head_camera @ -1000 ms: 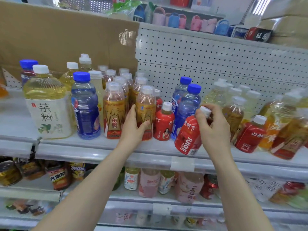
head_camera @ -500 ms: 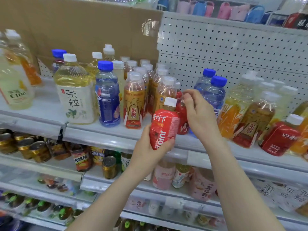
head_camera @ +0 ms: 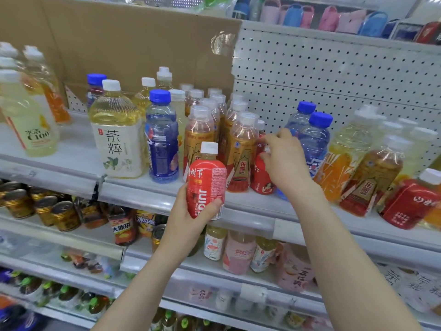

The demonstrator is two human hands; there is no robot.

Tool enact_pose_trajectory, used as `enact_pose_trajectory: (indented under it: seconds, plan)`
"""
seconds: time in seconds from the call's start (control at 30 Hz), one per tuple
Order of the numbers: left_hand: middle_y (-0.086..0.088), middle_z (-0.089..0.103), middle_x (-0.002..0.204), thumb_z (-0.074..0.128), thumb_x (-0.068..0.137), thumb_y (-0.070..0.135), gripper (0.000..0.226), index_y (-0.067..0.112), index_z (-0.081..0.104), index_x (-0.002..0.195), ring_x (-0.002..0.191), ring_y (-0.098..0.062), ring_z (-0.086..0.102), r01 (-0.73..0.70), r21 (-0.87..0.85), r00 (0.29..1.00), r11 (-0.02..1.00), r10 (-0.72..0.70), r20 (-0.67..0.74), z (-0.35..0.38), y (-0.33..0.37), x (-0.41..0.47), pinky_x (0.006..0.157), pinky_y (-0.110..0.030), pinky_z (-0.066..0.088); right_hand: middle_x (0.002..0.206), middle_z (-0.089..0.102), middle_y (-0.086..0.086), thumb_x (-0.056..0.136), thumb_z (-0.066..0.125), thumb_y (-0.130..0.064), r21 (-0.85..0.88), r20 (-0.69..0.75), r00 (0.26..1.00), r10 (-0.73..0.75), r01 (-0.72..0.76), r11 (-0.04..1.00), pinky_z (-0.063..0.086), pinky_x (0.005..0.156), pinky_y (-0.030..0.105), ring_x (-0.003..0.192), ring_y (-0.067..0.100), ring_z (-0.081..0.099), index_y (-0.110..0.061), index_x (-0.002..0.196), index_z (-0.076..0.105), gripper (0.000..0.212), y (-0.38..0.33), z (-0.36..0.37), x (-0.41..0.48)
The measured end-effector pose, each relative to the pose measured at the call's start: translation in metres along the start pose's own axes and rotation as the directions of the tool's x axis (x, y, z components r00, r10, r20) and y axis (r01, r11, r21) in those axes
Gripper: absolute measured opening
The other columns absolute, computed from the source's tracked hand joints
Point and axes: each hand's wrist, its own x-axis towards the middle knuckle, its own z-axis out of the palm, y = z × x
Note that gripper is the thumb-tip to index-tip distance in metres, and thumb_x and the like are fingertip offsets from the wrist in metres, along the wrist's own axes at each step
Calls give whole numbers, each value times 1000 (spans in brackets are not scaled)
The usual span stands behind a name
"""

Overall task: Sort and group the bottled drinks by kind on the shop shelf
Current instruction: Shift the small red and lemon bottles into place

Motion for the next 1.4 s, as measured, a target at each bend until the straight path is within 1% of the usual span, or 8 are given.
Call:
enact_pose_trajectory:
  seconds: [0.23, 0.33, 0.5, 0.63, 0.87, 1.03, 1.23, 1.4]
  plan:
    - [9, 64, 115, 87, 60, 55, 70, 44, 47, 116, 105, -9, 64, 64, -126, 998, 990, -66, -13, 1, -3, 1, 80, -22, 51, 125, 60, -9, 98, 62, -12, 531, 92, 995, 48, -90, 842, 53, 82, 25, 106, 9, 57, -32, 135, 57, 42, 22, -18, -23]
    - [8, 64, 117, 89, 58, 54, 78, 42, 45, 121, 106, -11, 64, 74, -137, 996, 988, -81, -40, 2, -4, 4, 81, -25, 51, 121, 57, -12, 98, 64, -31, 570, 106, 988, 109, -151, 808, 52, 84, 27, 104, 8, 57, -32, 142, 46, 48, 21, -3, -37]
    - [8, 67, 117, 79, 49, 62, 92, 37, 48, 131, 106, -10, 66, 69, -117, 992, 991, -81, -98, -3, -10, 4, 90, -34, 55, 138, 52, -2, 80, 81, -44, 536, 60, 970, 234, -229, 812, 45, 104, 40, 124, 18, 53, -28, 151, 31, 88, 14, 38, -59]
    - [9, 66, 117, 83, 63, 60, 69, 42, 50, 120, 108, -11, 65, 113, -151, 980, 982, -135, -144, -13, -16, -5, 98, -41, 53, 136, 53, -3, 78, 83, -43, 597, -75, 951, 299, -197, 778, 44, 103, 36, 123, 18, 54, -28, 147, 35, 85, 4, 44, -66]
    - [-4, 68, 124, 75, 68, 55, 79, 27, 50, 137, 112, -22, 68, 112, -301, 955, 947, -186, -230, -77, -32, -26, 100, -51, 51, 109, 52, -24, 76, 82, -48, 742, -129, 970, 205, -42, 669, 39, 72, 0, 88, -12, 57, -41, 127, 37, 69, -60, 27, -79]
    - [-1, 69, 121, 76, 63, 59, 83, 30, 50, 136, 109, -21, 69, 78, -260, 946, 963, -154, -285, -157, -31, -34, 100, -50, 52, 108, 57, -22, 75, 83, -48, 790, -10, 996, 92, -49, 612, 46, 76, 18, 92, -7, 59, -45, 122, 39, 64, -143, 60, -94]
    - [11, 70, 110, 72, 58, 64, 68, 42, 52, 120, 99, -6, 70, 37, -115, 946, 993, -72, -317, -287, -26, -40, 80, -26, 55, 106, 59, -25, 72, 81, -57, 823, 67, 997, 28, -71, 563, 49, 77, 20, 90, -9, 61, -46, 122, 41, 65, -271, 98, -108]
    - [11, 68, 113, 71, 58, 67, 71, 44, 49, 122, 100, -4, 69, 27, -45, 948, 999, -40, -316, -373, -24, -29, 79, -25, 53, 116, 58, -23, 75, 82, -50, 851, 114, 993, -12, -91, 516, 55, 86, 29, 98, -6, 61, -48, 127, 43, 65, -355, 112, -97]
